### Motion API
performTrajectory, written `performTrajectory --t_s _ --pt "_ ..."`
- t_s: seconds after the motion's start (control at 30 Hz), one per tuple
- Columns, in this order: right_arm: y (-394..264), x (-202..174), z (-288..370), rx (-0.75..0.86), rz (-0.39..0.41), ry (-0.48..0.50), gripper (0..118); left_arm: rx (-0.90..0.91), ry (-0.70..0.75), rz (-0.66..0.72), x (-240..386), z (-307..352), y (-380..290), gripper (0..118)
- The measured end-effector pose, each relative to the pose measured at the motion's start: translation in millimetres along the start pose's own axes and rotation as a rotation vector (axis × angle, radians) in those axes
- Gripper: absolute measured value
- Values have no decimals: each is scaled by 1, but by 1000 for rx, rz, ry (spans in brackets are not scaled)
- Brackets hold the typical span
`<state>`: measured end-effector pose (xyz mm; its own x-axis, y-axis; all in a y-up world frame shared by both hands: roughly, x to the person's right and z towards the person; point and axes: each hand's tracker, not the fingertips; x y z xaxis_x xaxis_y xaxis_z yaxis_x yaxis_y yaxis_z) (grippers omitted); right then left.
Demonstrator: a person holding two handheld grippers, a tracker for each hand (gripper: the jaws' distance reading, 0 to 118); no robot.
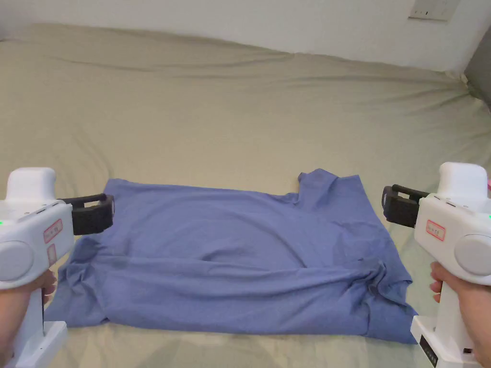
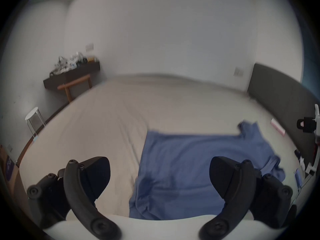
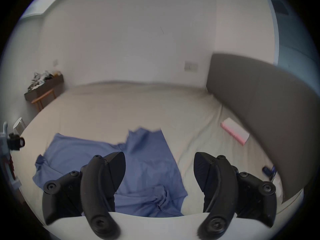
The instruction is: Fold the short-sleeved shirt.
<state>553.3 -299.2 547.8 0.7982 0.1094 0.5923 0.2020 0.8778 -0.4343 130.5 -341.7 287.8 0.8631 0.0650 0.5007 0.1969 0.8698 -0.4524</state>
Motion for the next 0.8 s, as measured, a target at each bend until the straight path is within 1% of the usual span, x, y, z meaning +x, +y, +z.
performTrajectory --t_s 0.1,0.2,0.23,0.3,0.33,0.37,0.4,0.43,0.47,0.5,0.57,0.6,0.7,0.8 --pt "24 -21 53 145 43 16 89 157 -13 -2 9 43 26 113" --pt "41 -41 95 219 79 30 89 271 6 -36 33 91 44 113" --pt "43 -47 104 243 88 33 89 305 26 -55 41 104 46 111" --pt "46 -59 122 262 104 35 85 349 15 -97 50 120 49 99" --pt "45 -65 130 281 116 37 82 349 7 -129 56 127 49 91" --pt "43 -70 132 292 128 36 77 356 13 -149 61 132 48 78" --pt "41 -76 138 304 138 37 68 360 22 -163 67 138 47 68" --pt "39 -81 143 313 145 37 53 368 25 -172 74 143 46 55" --pt "37 -85 147 322 153 39 27 374 23 -177 79 146 44 38" --pt "33 -90 148 329 164 36 10 378 25 -183 83 149 43 25" --pt "28 -98 149 333 188 19 2 400 79 -198 91 153 40 0" --pt "26 -102 149 320 201 22 2 405 86 -198 92 153 39 0" --pt "21 -104 149 303 191 45 2 393 35 -191 90 154 39 0" --pt "17 -107 150 301 209 38 2 378 54 -228 91 149 37 0"
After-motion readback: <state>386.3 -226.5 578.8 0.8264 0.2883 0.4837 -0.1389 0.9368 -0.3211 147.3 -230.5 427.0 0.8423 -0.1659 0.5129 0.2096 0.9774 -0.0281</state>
